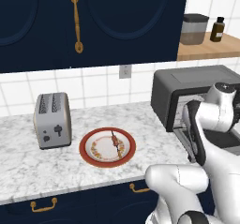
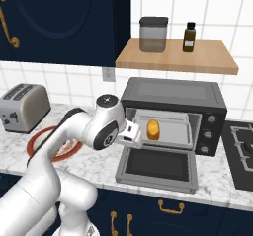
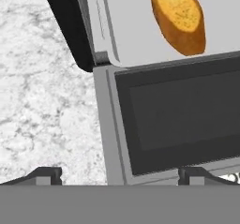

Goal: Pick up the kebab skewer and baguette bread, and place them inside the toaster oven. Close the toaster oven door and start by setting the timer.

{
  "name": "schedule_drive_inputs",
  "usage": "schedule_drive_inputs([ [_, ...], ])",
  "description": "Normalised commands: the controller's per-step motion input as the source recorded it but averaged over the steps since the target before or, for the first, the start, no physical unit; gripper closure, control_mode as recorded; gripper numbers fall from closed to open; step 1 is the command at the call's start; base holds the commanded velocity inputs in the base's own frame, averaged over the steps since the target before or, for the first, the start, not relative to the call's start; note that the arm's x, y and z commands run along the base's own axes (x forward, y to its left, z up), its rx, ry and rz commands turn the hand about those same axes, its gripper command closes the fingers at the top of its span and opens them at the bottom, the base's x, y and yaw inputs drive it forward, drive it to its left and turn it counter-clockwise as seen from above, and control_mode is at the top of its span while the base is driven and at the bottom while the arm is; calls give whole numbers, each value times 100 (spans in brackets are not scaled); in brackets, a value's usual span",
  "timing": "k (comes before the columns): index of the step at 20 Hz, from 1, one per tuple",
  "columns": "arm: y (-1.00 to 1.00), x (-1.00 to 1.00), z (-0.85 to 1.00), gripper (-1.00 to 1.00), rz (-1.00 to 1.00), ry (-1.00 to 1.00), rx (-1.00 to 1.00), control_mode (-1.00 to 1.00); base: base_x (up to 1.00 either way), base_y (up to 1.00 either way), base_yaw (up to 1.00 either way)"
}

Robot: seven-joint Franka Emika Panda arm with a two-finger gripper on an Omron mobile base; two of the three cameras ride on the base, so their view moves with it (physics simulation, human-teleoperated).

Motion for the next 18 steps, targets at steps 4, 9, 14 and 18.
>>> schedule_drive_inputs([
  [4, 100, -28, 0, -100, -23, 0, 0, -100, 0, 0, 0],
  [9, 100, 8, 0, -100, -8, 0, 0, -100, 0, 0, 0],
  [14, 100, 60, 0, -100, 0, 0, 0, -100, 0, 0, 0],
  [18, 100, 39, -10, -100, 6, 1, 0, -100, 0, 0, 0],
])
